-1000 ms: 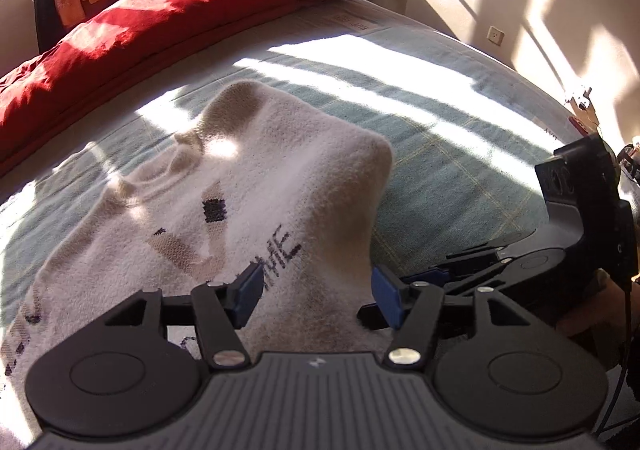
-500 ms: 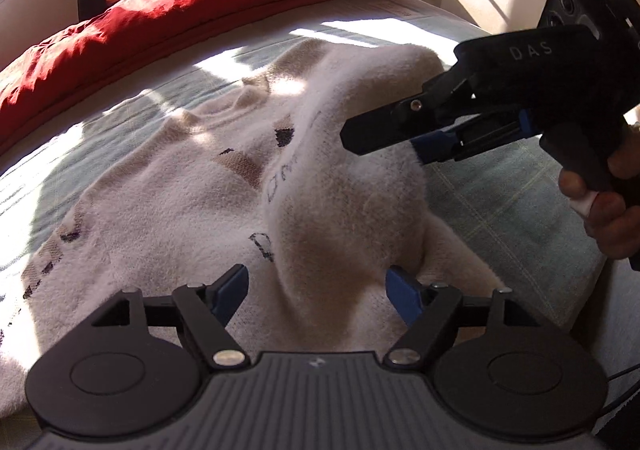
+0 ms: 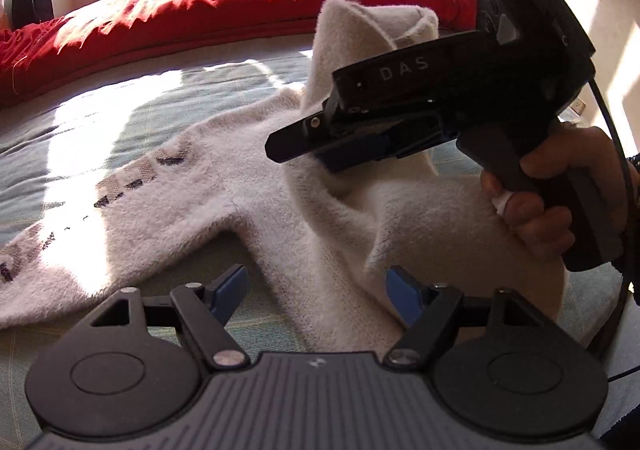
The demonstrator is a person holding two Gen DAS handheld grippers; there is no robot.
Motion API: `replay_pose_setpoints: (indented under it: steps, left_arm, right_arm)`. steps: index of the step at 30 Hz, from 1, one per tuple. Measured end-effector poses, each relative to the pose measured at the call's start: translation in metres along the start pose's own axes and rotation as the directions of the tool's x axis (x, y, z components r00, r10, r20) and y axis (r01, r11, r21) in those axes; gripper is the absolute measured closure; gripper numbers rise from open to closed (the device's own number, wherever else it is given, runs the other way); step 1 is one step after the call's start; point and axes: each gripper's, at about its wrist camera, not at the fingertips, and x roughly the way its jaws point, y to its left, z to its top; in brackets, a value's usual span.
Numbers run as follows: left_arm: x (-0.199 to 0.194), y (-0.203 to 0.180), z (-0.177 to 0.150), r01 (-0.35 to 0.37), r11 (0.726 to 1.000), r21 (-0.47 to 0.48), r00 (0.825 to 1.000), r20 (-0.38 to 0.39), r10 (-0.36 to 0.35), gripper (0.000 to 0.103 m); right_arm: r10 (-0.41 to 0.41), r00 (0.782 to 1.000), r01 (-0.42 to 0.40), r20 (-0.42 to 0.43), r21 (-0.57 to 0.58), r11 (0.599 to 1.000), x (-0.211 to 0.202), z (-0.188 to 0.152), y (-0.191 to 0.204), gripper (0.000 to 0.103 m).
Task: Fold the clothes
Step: 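Lift the hem with both tools and fold it toward the collar, then lay the folded hem down and open both tools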
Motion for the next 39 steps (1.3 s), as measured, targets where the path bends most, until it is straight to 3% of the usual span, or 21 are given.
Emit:
replay_pose_setpoints:
  steps: [5, 9, 14, 17, 20, 23, 25, 28, 32, 33, 34, 36, 39]
  left_arm:
    - [-0.005, 0.015, -0.011, -0.01, 0.999, -0.035, 1.0, -0.003, 0.01, 0.026]
    - [-0.009, 0.018, -0.013, -0.019, 0.999, -0.035, 1.0, 0.004, 0.019, 0.026]
    - [-0.013, 0.017, -0.013, -0.012, 0.999, -0.048, 1.0, 0.026, 0.013, 0.026]
    - [-0.014, 0.014, -0.011, -0.007, 0.999, -0.046, 0.999, 0.036, 0.008, 0.023]
    - [-0.016, 0.006, -0.006, 0.005, 0.999, -0.035, 0.999, 0.046, -0.003, 0.023]
    - [-0.017, -0.005, 0.0, 0.023, 1.0, -0.019, 0.998, 0.058, -0.021, 0.023]
    - [-0.018, -0.013, 0.004, 0.032, 0.999, -0.008, 0.997, 0.065, -0.031, 0.023]
    - [-0.02, -0.024, 0.008, 0.043, 0.999, 0.002, 0.997, 0.071, -0.043, 0.023]
    - [-0.025, -0.032, 0.014, 0.036, 0.999, 0.009, 0.997, 0.069, -0.036, 0.023]
    - [-0.027, -0.033, 0.016, 0.026, 1.0, 0.011, 0.997, 0.071, -0.027, 0.023]
    - [-0.029, -0.032, 0.019, 0.013, 1.0, 0.011, 0.997, 0.076, -0.014, 0.023]
    - [-0.033, -0.031, 0.026, -0.005, 1.0, 0.006, 0.996, 0.091, 0.004, 0.023]
    - [-0.035, -0.028, 0.041, -0.003, 1.0, -0.005, 0.993, 0.121, 0.003, 0.021]
  right_arm:
    - [-0.141, 0.984, 0.137, -0.107, -0.038, 0.99, 0.06, -0.002, 0.0, 0.042]
    - [-0.192, 0.975, 0.181, -0.113, -0.099, 0.979, 0.069, -0.008, 0.007, 0.044]
    - [-0.162, 0.982, 0.151, -0.098, -0.107, 0.983, 0.031, -0.005, 0.026, 0.042]
    - [-0.148, 0.989, 0.145, -0.007, -0.157, 0.977, -0.02, -0.001, 0.043, 0.039]
    - [-0.205, 0.971, 0.226, 0.124, -0.192, 0.955, -0.074, 0.001, 0.044, 0.039]
    - [-0.277, 0.945, 0.302, 0.174, -0.133, 0.944, -0.109, -0.001, 0.016, 0.041]
    - [-0.302, 0.94, 0.314, 0.156, -0.056, 0.948, -0.119, -0.008, -0.013, 0.042]
    - [-0.282, 0.952, 0.28, 0.117, 0.032, 0.959, -0.115, -0.024, -0.047, 0.042]
    - [-0.246, 0.965, 0.24, 0.093, 0.065, 0.969, -0.093, -0.036, -0.061, 0.043]
    - [-0.221, 0.972, 0.217, 0.077, 0.058, 0.974, -0.088, -0.037, -0.06, 0.052]
    - [-0.201, 0.978, 0.198, 0.058, 0.046, 0.979, -0.084, -0.037, -0.056, 0.07]
    - [-0.16, 0.987, 0.161, 0.015, -0.031, 0.987, -0.076, -0.043, -0.036, 0.087]
    - [-0.113, 0.992, 0.105, -0.055, -0.139, 0.985, -0.062, -0.056, -0.002, 0.086]
